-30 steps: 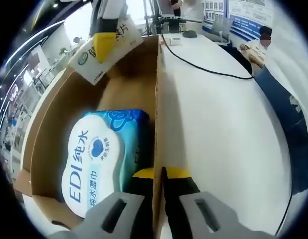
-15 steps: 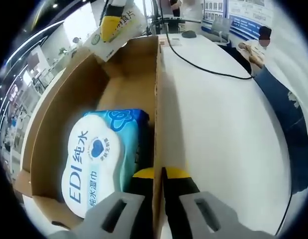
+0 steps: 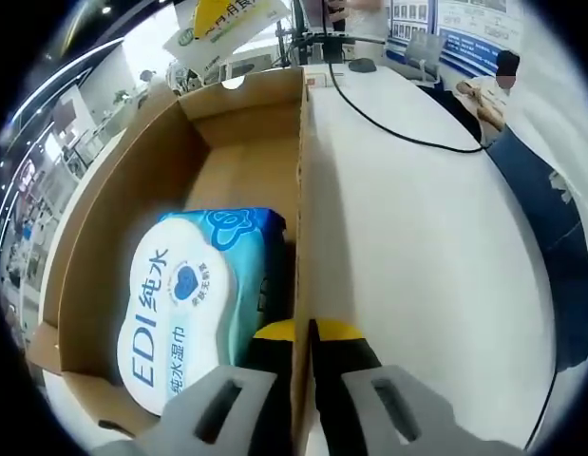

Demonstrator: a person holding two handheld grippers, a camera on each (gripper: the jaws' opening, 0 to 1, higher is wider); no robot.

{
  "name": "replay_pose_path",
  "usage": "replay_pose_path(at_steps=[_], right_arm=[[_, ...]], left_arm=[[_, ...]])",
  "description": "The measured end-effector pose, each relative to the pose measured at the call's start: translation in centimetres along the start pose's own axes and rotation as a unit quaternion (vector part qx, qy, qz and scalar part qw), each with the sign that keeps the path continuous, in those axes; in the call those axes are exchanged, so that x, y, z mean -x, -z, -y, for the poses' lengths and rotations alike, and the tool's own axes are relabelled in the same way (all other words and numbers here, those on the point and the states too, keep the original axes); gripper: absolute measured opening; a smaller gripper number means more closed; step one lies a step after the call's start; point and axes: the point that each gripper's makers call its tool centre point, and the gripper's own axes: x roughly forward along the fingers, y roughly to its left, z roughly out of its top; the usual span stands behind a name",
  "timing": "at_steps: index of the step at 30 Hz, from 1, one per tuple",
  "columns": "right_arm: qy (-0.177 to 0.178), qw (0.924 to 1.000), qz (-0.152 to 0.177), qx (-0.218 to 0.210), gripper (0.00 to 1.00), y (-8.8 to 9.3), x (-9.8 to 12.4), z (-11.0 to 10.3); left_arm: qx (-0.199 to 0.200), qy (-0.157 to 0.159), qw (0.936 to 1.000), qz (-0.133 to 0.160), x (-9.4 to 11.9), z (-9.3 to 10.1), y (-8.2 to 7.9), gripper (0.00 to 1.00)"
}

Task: Operate the shoe box by opening the lid, removing the specified soft item, and placing it in the target area until the item is outside and the box remains undamaged.

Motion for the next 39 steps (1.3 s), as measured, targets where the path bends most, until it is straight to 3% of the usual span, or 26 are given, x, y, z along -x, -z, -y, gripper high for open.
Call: replay_pose_path(at_steps=[6,13,24,33,39], right_arm=[[0.009,0.9999,0.004,-0.009,0.21,0.3,1.5,0.2],[0.026,0.9991,0.008,-0.034,0.21,1.6,3.2,1.9],[0.056,0.9966,0.011,-0.059,0.21,4.5,4.9,7.0],[0.079,0.9932,0.023,-0.082,0.21,5.7,6.4,9.3],[0.094,0.9898,0.022,-0.105,0.21,7.8,7.1,10.9]], left_arm=[[0.000,0.001,1.0000,0.000,0.0,0.0,0.0,0.01],[-0.001,0.002,1.0000,0.000,0.1,0.0,0.0,0.01],[-0.002,0.003,1.0000,0.001,0.0,0.0,0.1,0.01],[0.001,0.002,1.0000,-0.001,0.0,0.0,0.1,0.01],[0.004,0.005,1.0000,-0.002,0.0,0.0,0.1,0.01]])
